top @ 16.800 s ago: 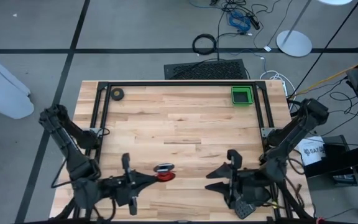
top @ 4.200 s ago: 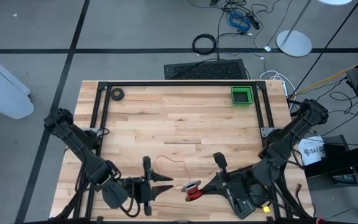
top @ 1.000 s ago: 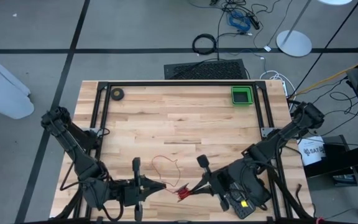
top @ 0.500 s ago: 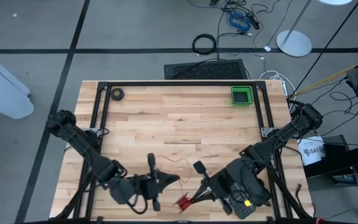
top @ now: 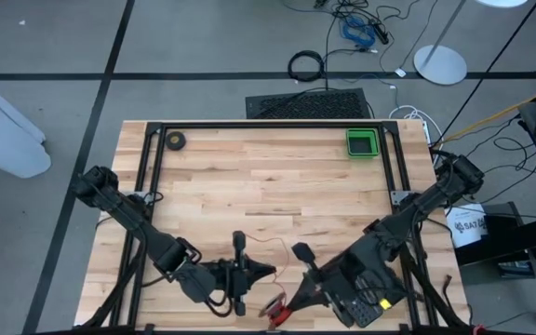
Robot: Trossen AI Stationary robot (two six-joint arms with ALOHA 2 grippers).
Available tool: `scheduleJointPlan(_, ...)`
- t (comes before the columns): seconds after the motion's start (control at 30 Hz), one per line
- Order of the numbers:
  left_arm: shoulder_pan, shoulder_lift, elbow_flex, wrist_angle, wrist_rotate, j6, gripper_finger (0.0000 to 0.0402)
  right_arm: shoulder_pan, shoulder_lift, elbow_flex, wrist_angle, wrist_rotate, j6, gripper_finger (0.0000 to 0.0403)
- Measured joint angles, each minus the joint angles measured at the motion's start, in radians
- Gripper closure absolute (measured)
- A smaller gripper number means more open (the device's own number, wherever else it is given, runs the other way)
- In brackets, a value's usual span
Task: Coil cords
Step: Uncoil the red wire on the black spool
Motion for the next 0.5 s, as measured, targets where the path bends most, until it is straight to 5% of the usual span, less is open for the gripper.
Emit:
scheduleJointPlan(0.17, 0.007, 0.000, 0.000, -0.032, 0.049, -0.009, 0.0400, 0.023, -0.004, 0.000, 0.055, 0.009, -0.050, 0.0403)
scheduleJointPlan(0.5, -0.005, -0.004, 0.000, -0.080, 0.199, -0.008, 0.0400, 0.104, -0.069, 0.000, 0.021, 0.231, -0.134, 0.0403)
